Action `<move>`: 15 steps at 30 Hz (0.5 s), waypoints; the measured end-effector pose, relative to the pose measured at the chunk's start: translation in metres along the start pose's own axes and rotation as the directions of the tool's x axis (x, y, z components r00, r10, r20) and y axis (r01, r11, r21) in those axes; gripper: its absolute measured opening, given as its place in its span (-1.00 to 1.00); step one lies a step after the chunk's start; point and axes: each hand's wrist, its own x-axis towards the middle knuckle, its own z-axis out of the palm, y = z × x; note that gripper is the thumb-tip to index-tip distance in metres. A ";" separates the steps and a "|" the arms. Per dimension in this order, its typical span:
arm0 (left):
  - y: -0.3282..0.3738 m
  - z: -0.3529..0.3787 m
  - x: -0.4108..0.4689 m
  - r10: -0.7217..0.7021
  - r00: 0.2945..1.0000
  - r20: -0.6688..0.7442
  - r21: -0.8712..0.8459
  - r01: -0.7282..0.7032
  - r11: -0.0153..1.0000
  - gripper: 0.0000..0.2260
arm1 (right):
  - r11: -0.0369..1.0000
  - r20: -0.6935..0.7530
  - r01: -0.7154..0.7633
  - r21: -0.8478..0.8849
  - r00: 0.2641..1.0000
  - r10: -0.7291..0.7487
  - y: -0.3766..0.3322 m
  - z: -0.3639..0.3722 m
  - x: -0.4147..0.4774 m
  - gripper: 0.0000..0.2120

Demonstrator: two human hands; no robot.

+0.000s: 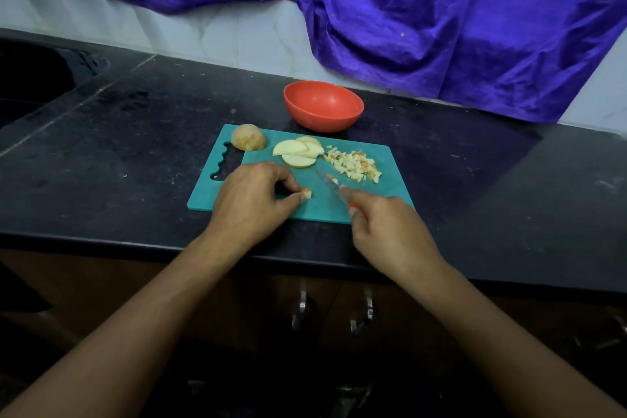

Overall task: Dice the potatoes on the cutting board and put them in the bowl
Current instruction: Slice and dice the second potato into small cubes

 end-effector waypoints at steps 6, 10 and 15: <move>0.007 0.001 -0.001 0.098 0.995 -0.024 0.116 -0.095 0.989 -0.85 | 0.928 0.085 -0.101 0.358 0.994 0.076 0.011 -0.009 0.006 -0.63; 0.007 0.001 0.005 0.101 0.995 0.004 0.101 -0.101 0.990 -0.87 | 0.912 0.084 -0.098 0.399 0.994 0.070 0.009 -0.015 0.005 -0.64; -0.008 -0.006 0.007 0.189 0.964 0.187 0.036 -0.199 0.979 -0.57 | 0.888 0.085 -0.130 0.441 0.991 0.103 0.013 -0.017 0.004 -0.64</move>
